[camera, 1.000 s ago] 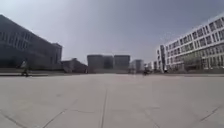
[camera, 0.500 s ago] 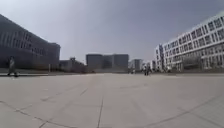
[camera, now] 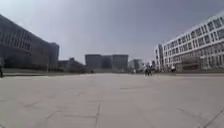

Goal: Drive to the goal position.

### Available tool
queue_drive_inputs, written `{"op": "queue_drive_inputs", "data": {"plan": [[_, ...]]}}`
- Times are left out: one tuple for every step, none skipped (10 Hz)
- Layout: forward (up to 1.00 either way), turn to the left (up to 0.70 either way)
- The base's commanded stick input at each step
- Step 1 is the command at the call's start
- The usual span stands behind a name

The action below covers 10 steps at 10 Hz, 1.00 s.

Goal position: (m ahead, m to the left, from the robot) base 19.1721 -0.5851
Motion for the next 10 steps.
{"op": "queue_drive_inputs", "data": {"plan": [[0.85,0.34],[0.85,0.34],[0.85,0.0],[0.85,0.0],[0.85,0.0],[0.85,0.0],[0.85,0.0],[0.85,0.0],[0.85,0.0],[0.85,0.0]]}}
